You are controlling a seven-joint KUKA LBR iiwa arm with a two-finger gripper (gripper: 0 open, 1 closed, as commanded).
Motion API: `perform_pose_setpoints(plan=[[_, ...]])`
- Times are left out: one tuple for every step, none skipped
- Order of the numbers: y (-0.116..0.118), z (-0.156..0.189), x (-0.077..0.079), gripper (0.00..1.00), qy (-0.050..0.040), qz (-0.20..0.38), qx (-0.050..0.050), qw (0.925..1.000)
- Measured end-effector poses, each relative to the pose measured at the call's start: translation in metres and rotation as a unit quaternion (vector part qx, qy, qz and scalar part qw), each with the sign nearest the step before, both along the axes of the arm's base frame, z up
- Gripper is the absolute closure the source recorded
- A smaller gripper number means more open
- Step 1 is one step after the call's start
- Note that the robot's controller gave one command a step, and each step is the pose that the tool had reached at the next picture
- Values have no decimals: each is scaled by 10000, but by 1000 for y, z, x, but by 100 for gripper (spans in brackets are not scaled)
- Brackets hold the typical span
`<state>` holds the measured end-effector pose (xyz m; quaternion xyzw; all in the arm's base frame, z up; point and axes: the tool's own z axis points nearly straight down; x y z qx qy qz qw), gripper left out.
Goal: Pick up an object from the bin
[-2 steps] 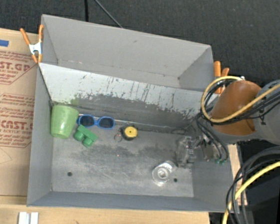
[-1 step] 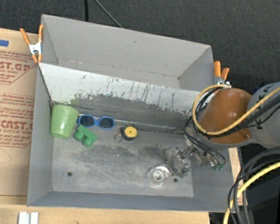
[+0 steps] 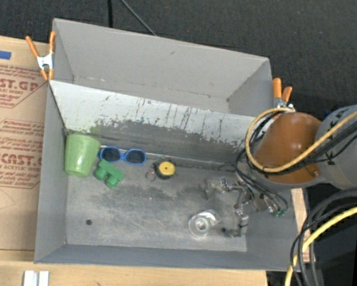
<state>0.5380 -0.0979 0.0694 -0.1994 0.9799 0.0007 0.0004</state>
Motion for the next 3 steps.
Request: perform_pose_setpoints(plan=[[61, 0, -26, 0, 14, 350, 17, 9994], [56, 0, -25, 100, 6, 318, -2, 9995], [56, 145, -16, 100, -43, 408, -11, 9992]])
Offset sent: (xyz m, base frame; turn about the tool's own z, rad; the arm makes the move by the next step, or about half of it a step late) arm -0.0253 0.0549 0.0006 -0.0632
